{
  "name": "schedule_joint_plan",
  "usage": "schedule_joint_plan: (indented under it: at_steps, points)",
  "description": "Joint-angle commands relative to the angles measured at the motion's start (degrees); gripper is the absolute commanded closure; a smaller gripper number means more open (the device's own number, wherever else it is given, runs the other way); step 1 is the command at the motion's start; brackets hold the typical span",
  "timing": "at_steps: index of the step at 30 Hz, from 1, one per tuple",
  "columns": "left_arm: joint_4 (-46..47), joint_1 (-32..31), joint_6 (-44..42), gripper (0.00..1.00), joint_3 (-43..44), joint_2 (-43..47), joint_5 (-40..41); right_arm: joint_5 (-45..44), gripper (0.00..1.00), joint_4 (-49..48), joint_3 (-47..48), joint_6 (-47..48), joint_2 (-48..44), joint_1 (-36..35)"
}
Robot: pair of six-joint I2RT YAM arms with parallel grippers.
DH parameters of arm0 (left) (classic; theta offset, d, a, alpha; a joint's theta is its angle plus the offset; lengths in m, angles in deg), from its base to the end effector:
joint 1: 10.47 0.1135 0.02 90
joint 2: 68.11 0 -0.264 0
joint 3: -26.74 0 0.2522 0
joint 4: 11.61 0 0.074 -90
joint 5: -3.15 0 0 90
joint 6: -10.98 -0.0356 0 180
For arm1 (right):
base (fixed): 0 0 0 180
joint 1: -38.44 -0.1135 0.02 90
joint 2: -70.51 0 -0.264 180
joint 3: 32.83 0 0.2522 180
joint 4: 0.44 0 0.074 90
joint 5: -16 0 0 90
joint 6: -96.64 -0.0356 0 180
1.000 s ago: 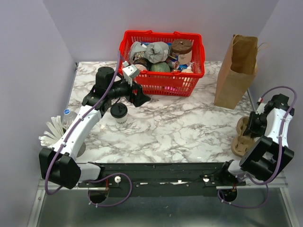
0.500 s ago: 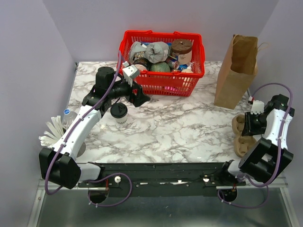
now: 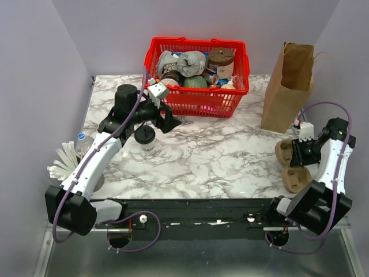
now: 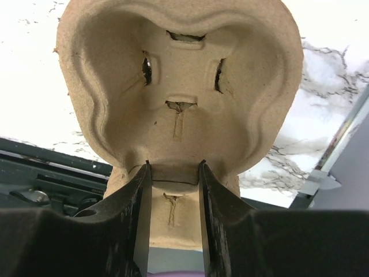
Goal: Pack the takeout coffee
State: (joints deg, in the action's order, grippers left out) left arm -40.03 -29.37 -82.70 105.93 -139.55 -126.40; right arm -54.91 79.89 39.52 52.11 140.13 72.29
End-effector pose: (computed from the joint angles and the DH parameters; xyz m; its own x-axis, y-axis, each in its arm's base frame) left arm 0.2583 -0.1124 0.3620 -0.2811 0.1485 -0.9481 0.8332 0.5281 -0.1642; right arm 0.1752 -0.1035 0.2679 -0.9025 -0.2059 -0.3783 -0.2500 0.9656 0.0709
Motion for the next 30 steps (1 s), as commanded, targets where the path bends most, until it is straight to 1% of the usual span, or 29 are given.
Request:
schedule_joint_plan:
  at_steps: [1, 2, 3, 5, 7, 9, 12, 13, 14, 15, 19, 26, 28, 30]
  points:
    - [2.6, -0.4, -0.4, 0.02, -2.1, 2.0, -0.4, 0.5, 0.95, 2.6, 2.5, -0.7, 1.9, -3.2]
    - [3.0, -0.3, 0.3, 0.02, -2.5, 2.1, -0.5, 1.9, 0.88, 3.9, 4.1, -1.0, 2.6, -3.0]
    - [3.5, -0.3, 0.6, 0.02, -2.7, 2.3, -0.7, 0.6, 0.86, 4.1, 4.2, -0.7, 3.2, -3.1]
    - [3.8, -0.4, 1.0, 0.02, -2.9, 2.4, -1.3, -2.5, 0.86, 1.8, 3.5, -1.2, 2.7, -4.0]
    - [4.0, -0.4, 1.2, 0.02, -3.2, 2.7, -1.3, -1.2, 0.86, 2.3, 4.4, -1.4, 3.1, -3.8]
    - [4.2, -0.4, 1.3, 0.02, -3.5, 3.0, -1.6, 3.1, 0.82, 5.3, 7.0, -0.8, 5.2, -3.0]
    - [4.7, -0.4, 1.5, 0.02, -4.2, 3.6, -1.7, 0.8, 0.82, 4.0, 7.5, -4.2, 8.5, -3.1]
    - [4.9, -0.4, 1.7, 0.02, -4.4, 3.8, -1.7, 0.7, 0.80, 3.1, 7.7, -4.2, 8.9, -3.1]
    - [5.1, -0.5, 1.7, 0.02, -5.0, 3.9, -1.7, 0.9, 0.73, 2.7, 7.9, -4.0, 8.9, -3.2]
    - [5.2, -0.5, 1.7, 0.02, -5.1, 4.1, -1.7, 1.1, 0.72, 2.4, 8.0, -3.8, 8.8, -3.2]
    - [5.6, -0.5, 2.2, 0.02, -6.3, 4.6, -1.8, -0.1, 0.72, 1.7, 8.4, -3.8, 8.0, -3.3]
    - [7.4, -0.5, 3.4, 0.02, -7.3, 4.6, -2.0, -1.8, 0.63, 2.2, 5.9, -2.6, 8.0, -3.5]
    - [7.2, -0.4, 3.4, 0.02, -7.2, 4.3, -2.1, -1.3, 0.63, 2.3, 5.7, -3.4, 8.0, -3.5]
    - [7.1, -0.5, 3.3, 0.02, -7.2, 4.3, -2.0, -0.9, 0.69, 2.8, 5.5, -3.0, 7.6, -3.5]
